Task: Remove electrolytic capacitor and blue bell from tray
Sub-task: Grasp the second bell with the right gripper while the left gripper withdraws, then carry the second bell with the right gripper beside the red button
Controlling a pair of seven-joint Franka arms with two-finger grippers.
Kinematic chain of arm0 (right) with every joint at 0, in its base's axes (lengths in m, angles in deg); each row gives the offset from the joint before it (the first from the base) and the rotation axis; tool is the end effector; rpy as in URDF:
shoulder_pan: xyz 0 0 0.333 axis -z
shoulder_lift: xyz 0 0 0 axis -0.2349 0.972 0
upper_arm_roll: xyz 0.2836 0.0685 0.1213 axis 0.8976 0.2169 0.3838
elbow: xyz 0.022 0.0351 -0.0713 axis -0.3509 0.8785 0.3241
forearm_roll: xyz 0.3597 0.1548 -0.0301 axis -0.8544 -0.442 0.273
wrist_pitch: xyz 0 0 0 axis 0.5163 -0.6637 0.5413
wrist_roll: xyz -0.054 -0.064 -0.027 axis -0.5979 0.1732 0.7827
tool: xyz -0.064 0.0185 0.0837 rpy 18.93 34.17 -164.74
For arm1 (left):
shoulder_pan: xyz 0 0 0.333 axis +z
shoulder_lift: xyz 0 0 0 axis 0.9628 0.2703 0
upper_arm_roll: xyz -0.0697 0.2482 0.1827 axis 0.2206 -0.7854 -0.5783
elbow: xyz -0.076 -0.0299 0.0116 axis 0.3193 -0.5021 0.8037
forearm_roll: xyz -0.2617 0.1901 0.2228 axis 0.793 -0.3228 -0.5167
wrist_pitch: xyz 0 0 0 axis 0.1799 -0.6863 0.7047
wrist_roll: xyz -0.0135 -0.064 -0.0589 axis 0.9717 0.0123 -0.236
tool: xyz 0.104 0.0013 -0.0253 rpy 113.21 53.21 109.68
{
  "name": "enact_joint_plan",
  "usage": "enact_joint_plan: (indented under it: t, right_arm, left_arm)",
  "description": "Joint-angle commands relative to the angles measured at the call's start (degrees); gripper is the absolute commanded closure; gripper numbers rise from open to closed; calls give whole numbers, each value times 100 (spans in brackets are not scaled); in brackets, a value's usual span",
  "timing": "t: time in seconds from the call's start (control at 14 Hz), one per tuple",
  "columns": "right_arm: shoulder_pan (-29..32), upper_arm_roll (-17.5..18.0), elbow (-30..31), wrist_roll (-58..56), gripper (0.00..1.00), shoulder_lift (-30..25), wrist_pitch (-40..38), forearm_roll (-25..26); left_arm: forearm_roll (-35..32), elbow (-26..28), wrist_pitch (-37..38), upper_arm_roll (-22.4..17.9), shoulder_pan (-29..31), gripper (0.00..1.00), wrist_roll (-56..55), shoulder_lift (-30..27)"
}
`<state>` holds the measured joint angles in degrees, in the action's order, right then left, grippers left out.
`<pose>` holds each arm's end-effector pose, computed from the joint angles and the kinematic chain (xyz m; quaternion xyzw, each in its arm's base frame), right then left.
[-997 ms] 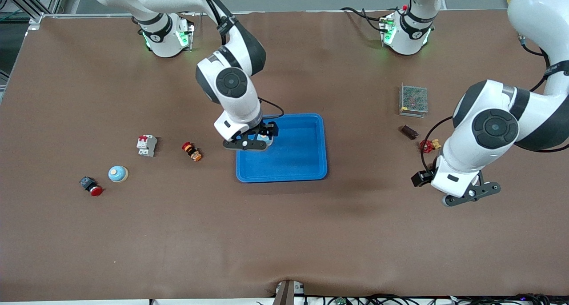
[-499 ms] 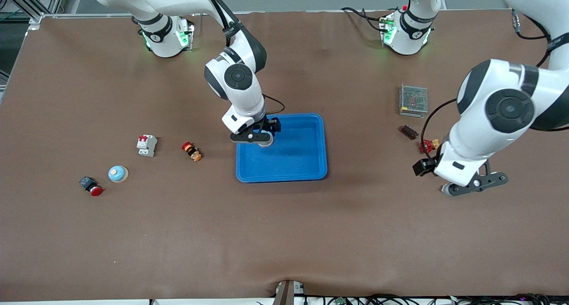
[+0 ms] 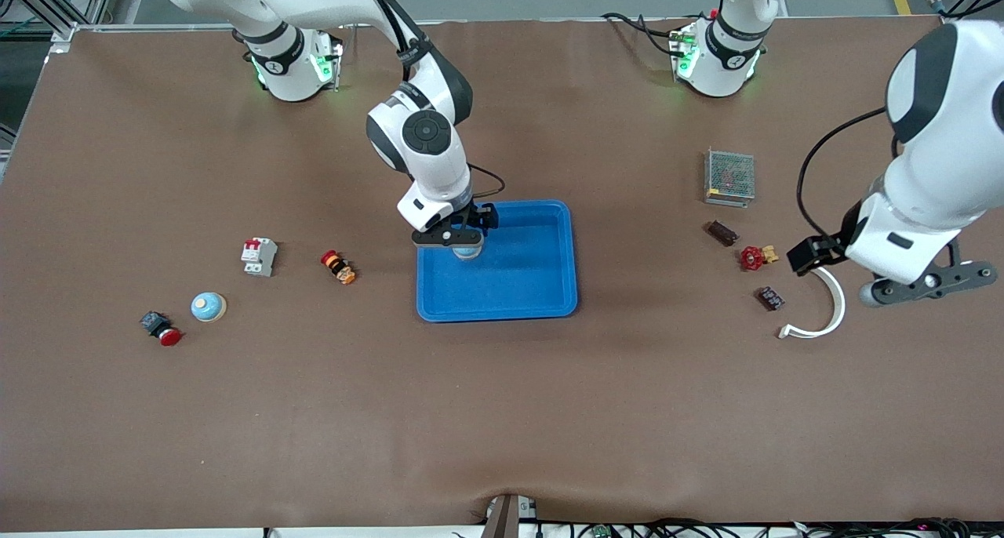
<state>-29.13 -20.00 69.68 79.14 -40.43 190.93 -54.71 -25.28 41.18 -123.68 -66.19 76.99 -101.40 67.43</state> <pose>0.4610 0.4334 0.2496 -0.9993 0.0146 -0.0202 0.0284 0.6211 -0.0893 0.5520 -0.9951 -0.0716 -0.0139 0.0661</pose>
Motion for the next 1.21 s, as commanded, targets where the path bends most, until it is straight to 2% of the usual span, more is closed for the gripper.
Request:
enact_joint_plan:
  t: [0.0,0.14,0.28,0.43,0.64,0.85,0.93,1.0,1.14]
  right_arm:
    - [-123,-90,35,134,0,218,282,183]
    - [-123,-99,35,134,0,358,457,183]
    - [-123,-99,35,134,0,482,528,340]
    - [-114,-116,53,142,0,605,686,421]
    - [-140,-161,44,142,0,684,774,421]
    - [-158,-152,44,142,1,684,775,421]
    - [-149,-152,35,177,27,684,775,412]
    - [-158,-152,18,256,40,684,766,412]
    - [-158,-152,0,283,48,684,766,412]
  left_arm:
    - [449,143,267,-372,-135,0,345,-448]
    - [705,300,320,-583,-197,0,345,-721]
    - [794,432,338,-628,-223,0,415,-950]
    - [846,582,373,-917,-398,0,634,-1161]
    - [882,827,417,-1032,-417,0,1319,-1468]
    - [891,899,610,-1050,-495,0,1347,-1671]
    - [891,977,611,-1050,-505,0,1356,-1750]
    - [908,1013,611,-1041,-505,0,1356,-1820]
    - [1092,1039,619,-1041,-487,0,1347,-1891]
